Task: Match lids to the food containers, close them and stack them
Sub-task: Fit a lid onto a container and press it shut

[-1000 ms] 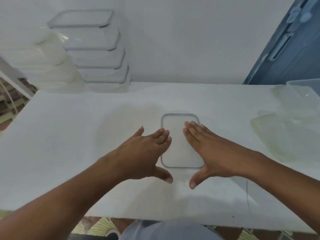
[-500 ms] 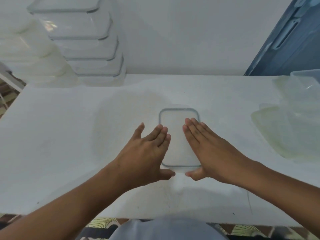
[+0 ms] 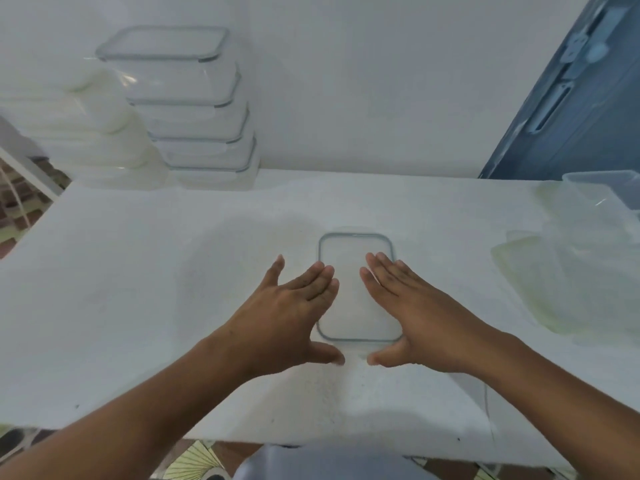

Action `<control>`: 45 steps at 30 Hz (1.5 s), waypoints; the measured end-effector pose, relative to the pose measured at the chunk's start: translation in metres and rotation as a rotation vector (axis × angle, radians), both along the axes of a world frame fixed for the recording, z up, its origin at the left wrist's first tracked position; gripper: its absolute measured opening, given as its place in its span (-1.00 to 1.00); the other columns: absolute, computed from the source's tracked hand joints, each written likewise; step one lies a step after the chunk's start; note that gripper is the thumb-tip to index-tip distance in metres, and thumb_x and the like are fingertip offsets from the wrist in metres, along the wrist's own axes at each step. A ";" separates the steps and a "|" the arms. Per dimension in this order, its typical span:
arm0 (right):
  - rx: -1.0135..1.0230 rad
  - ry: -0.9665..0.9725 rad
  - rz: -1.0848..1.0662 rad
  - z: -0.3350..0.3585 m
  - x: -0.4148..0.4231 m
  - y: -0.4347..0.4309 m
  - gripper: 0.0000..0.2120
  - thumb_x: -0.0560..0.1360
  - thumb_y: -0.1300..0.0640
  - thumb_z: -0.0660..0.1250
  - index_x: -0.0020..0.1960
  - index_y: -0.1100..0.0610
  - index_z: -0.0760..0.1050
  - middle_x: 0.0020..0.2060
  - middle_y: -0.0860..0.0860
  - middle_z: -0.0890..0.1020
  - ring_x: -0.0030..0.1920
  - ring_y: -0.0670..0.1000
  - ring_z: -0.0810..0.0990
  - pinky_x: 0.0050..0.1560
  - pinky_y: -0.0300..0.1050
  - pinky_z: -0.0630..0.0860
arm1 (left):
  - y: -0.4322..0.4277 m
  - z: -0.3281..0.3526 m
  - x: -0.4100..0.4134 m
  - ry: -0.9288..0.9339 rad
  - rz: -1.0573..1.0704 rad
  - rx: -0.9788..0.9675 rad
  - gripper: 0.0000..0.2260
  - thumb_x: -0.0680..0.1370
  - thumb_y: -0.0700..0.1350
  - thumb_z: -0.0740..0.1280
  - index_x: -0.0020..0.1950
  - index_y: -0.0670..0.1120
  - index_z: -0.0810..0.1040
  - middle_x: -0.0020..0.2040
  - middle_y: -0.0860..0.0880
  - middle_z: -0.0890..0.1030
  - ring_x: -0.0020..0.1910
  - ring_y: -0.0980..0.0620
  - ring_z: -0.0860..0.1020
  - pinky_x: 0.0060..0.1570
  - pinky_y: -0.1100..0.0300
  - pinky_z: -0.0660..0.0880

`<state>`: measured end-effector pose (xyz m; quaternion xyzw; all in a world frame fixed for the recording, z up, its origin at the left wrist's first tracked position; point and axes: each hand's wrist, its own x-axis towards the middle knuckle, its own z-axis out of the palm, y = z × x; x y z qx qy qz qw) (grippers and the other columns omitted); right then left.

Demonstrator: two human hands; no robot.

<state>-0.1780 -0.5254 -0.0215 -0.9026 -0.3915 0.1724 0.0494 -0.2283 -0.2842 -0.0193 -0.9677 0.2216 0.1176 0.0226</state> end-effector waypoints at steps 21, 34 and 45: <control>0.041 -0.049 -0.062 0.022 0.051 -0.016 -0.45 0.64 0.19 0.10 0.58 -0.13 0.19 0.58 -0.25 0.09 0.51 -0.35 -0.19 0.49 -0.24 -0.43 | -0.031 -0.008 -0.011 -0.394 -0.164 -0.329 -0.73 0.56 -0.08 0.46 0.27 0.01 0.65 0.32 0.04 0.64 0.05 -0.02 0.59 0.02 -0.04 0.47; -0.150 0.018 -0.120 0.016 0.019 -0.018 0.13 0.38 -0.56 0.11 0.63 0.09 -0.29 0.59 -0.04 -0.32 0.54 -0.14 -0.40 0.46 -0.21 -0.41 | 0.017 0.019 0.009 0.113 0.153 -0.083 -0.15 0.50 0.49 0.04 0.69 0.07 -0.01 0.66 0.14 -0.11 0.62 0.22 -0.20 0.60 0.04 -0.07; -0.196 0.076 -0.088 0.025 0.027 -0.022 0.20 0.30 -0.60 0.18 0.63 0.03 -0.27 0.56 -0.11 -0.33 0.53 -0.18 -0.40 0.54 -0.07 -0.37 | 0.015 0.030 0.017 0.248 0.137 0.003 -0.02 0.46 0.49 0.25 0.69 0.06 -0.10 0.66 0.14 -0.19 0.61 0.22 -0.24 0.60 -0.14 -0.12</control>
